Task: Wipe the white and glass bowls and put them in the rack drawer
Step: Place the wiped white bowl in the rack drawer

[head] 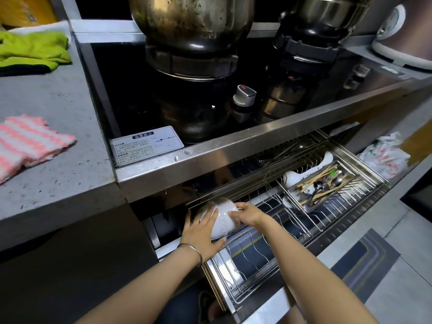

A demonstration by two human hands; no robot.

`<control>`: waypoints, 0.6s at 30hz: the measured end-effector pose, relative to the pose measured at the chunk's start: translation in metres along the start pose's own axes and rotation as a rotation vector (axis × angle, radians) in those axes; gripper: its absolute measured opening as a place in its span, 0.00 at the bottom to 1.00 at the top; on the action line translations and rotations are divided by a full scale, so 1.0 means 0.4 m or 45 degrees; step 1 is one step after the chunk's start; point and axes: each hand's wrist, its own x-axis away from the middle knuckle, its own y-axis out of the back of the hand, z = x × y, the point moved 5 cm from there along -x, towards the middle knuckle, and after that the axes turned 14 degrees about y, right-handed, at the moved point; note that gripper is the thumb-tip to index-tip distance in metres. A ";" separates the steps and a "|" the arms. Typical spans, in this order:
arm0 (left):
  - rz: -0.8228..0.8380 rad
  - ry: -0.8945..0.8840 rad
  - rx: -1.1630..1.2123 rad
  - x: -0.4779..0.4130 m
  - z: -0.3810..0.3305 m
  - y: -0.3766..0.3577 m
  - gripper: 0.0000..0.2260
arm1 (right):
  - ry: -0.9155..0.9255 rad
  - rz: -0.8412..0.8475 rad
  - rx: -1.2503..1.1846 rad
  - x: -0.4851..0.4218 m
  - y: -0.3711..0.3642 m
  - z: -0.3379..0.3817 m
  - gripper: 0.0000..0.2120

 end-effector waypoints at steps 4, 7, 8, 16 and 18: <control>0.043 -0.014 0.010 0.014 -0.003 0.025 0.33 | 0.031 -0.017 0.120 0.027 0.017 0.020 0.16; 0.058 -0.039 0.088 0.036 -0.008 0.046 0.33 | 0.100 -0.069 0.127 0.062 0.046 0.056 0.18; 0.055 -0.054 0.122 0.045 -0.010 0.056 0.33 | 0.136 -0.087 0.112 0.080 0.056 0.074 0.17; -0.304 -0.349 0.392 0.186 -0.033 0.311 0.29 | 0.561 -0.298 0.170 0.317 0.119 0.258 0.11; -0.467 -0.442 0.423 0.240 -0.027 0.404 0.25 | 0.650 -0.332 0.199 0.373 0.123 0.315 0.12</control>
